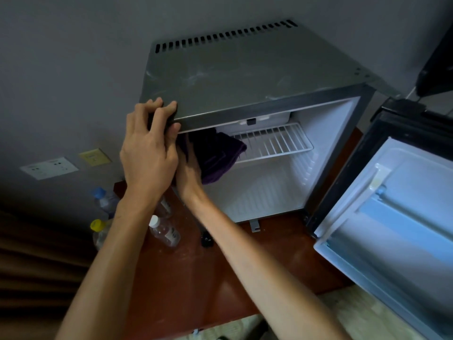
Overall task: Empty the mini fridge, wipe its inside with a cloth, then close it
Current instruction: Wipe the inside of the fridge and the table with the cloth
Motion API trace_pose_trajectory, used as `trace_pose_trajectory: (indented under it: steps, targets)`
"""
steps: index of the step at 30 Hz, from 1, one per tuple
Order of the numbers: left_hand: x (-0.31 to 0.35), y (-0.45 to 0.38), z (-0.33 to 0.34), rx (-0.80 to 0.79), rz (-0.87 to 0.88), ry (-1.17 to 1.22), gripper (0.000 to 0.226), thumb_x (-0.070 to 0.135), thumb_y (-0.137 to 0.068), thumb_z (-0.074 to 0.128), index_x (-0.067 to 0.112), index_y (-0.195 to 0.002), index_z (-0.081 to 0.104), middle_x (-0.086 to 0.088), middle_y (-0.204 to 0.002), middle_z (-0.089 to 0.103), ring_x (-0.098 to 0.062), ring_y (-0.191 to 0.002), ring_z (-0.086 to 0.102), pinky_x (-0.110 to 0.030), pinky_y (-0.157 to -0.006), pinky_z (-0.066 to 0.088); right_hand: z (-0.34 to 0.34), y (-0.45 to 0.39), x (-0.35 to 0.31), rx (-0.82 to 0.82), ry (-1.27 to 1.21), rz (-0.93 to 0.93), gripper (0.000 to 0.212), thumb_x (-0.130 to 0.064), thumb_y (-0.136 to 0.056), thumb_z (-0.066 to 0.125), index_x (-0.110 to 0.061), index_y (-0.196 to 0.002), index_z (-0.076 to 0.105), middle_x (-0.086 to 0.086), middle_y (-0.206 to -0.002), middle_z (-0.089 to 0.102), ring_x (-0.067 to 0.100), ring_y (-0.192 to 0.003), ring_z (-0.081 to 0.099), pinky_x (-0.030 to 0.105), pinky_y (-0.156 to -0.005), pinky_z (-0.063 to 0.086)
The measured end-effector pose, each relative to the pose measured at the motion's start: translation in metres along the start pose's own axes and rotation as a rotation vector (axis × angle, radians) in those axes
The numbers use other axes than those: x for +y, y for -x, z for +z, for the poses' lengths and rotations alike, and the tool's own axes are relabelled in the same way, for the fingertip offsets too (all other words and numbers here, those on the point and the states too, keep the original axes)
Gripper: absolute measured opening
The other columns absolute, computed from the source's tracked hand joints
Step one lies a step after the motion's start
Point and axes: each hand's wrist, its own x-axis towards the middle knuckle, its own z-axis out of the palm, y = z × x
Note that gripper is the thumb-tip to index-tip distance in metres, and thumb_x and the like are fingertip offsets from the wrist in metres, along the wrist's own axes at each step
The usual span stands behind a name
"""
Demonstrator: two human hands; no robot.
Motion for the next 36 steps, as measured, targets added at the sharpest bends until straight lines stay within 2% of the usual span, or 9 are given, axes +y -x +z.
trace_pose_trajectory:
  steps: [2, 4, 10, 14, 19, 27, 29, 32, 36]
  targets:
    - [0.001, 0.0, 0.001, 0.007, -0.006, 0.008, 0.038, 0.034, -0.114, 0.047, 0.023, -0.149, 0.059, -0.008, -0.148, 0.056, -0.027, -0.145, 0.05, -0.051, -0.092, 0.059, 0.002, 0.044, 0.009, -0.007, -0.045, -0.135, 0.053, -0.049, -0.108, 0.032, -0.068, -0.156, 0.019, -0.012, -0.175, 0.024, 0.009, -0.163, 0.015, 0.052, -0.132, 0.017]
    - [0.0, 0.001, 0.001, 0.008, -0.006, 0.017, 0.037, 0.033, -0.114, 0.047, 0.024, -0.149, 0.059, -0.008, -0.149, 0.056, -0.027, -0.145, 0.049, -0.05, -0.09, 0.058, 0.004, 0.06, 0.016, -0.058, -0.071, -0.183, 0.056, -0.045, -0.11, 0.032, -0.076, -0.15, 0.008, -0.021, -0.176, 0.012, 0.0, -0.163, 0.003, 0.051, -0.134, 0.009]
    - [-0.004, -0.001, -0.001, -0.029, 0.005, 0.022, 0.039, 0.037, -0.115, 0.046, 0.025, -0.151, 0.055, -0.009, -0.151, 0.053, -0.028, -0.147, 0.047, -0.055, -0.089, 0.058, -0.001, 0.011, 0.019, 0.059, -0.019, -0.006, 0.062, -0.065, -0.101, 0.034, -0.05, -0.161, 0.029, -0.005, -0.167, 0.043, 0.02, -0.153, 0.041, 0.056, -0.123, 0.036]
    - [-0.003, 0.0, 0.0, -0.025, -0.006, 0.031, 0.04, 0.037, -0.115, 0.046, 0.026, -0.151, 0.055, -0.008, -0.152, 0.053, -0.028, -0.146, 0.047, -0.054, -0.092, 0.058, -0.006, 0.029, 0.025, -0.011, -0.088, 0.01, 0.059, -0.061, -0.104, 0.038, -0.048, -0.161, 0.032, -0.009, -0.168, 0.041, 0.015, -0.155, 0.038, 0.054, -0.126, 0.033]
    - [-0.006, 0.0, 0.002, -0.014, 0.013, 0.062, 0.041, 0.039, -0.115, 0.046, 0.024, -0.152, 0.055, -0.01, -0.152, 0.053, -0.03, -0.147, 0.047, -0.053, -0.097, 0.056, -0.048, 0.103, 0.046, -0.084, -0.413, 0.251, 0.036, -0.042, -0.109, 0.045, -0.036, -0.143, 0.056, -0.007, -0.147, 0.061, -0.007, -0.13, 0.058, 0.016, -0.11, 0.044]
    - [0.013, 0.058, 0.002, 0.127, 0.074, 0.151, 0.039, 0.026, -0.116, 0.053, 0.012, -0.151, 0.059, -0.013, -0.162, 0.053, -0.033, -0.155, 0.046, -0.051, -0.121, 0.038, -0.119, 0.106, 0.097, 0.329, -0.782, 0.764, 0.05, -0.047, -0.1, 0.063, -0.009, -0.131, 0.071, 0.014, -0.118, 0.08, 0.031, -0.109, 0.074, 0.044, -0.089, 0.058]
    - [0.02, 0.113, 0.023, 0.008, 0.073, 0.308, 0.038, 0.026, -0.112, 0.056, 0.01, -0.146, 0.063, -0.013, -0.157, 0.056, -0.028, -0.147, 0.052, -0.049, -0.119, 0.041, -0.132, 0.109, 0.111, 0.392, -0.77, 0.817, 0.055, -0.049, -0.103, 0.059, -0.007, -0.138, 0.067, 0.018, -0.122, 0.078, 0.033, -0.11, 0.074, 0.042, -0.081, 0.061]
    - [0.012, 0.191, 0.085, -0.47, -0.194, 0.588, 0.061, 0.065, -0.102, 0.058, 0.034, -0.154, 0.051, 0.006, -0.161, 0.047, -0.01, -0.15, 0.048, -0.052, -0.122, 0.048, -0.148, 0.111, 0.119, 0.377, -0.756, 0.846, 0.052, -0.045, -0.105, 0.058, -0.003, -0.132, 0.069, 0.023, -0.114, 0.079, 0.034, -0.092, 0.08, 0.04, -0.065, 0.064]
    - [-0.023, 0.246, 0.164, -0.847, -0.384, 0.696, 0.113, 0.089, -0.074, 0.074, 0.048, -0.167, 0.025, 0.013, -0.173, 0.033, -0.004, -0.153, 0.043, -0.018, -0.12, 0.043, -0.16, 0.1, 0.114, 0.384, -0.654, 0.821, 0.041, -0.038, -0.105, 0.061, -0.003, -0.126, 0.07, 0.022, -0.119, 0.078, 0.037, -0.112, 0.072, 0.047, -0.09, 0.06]
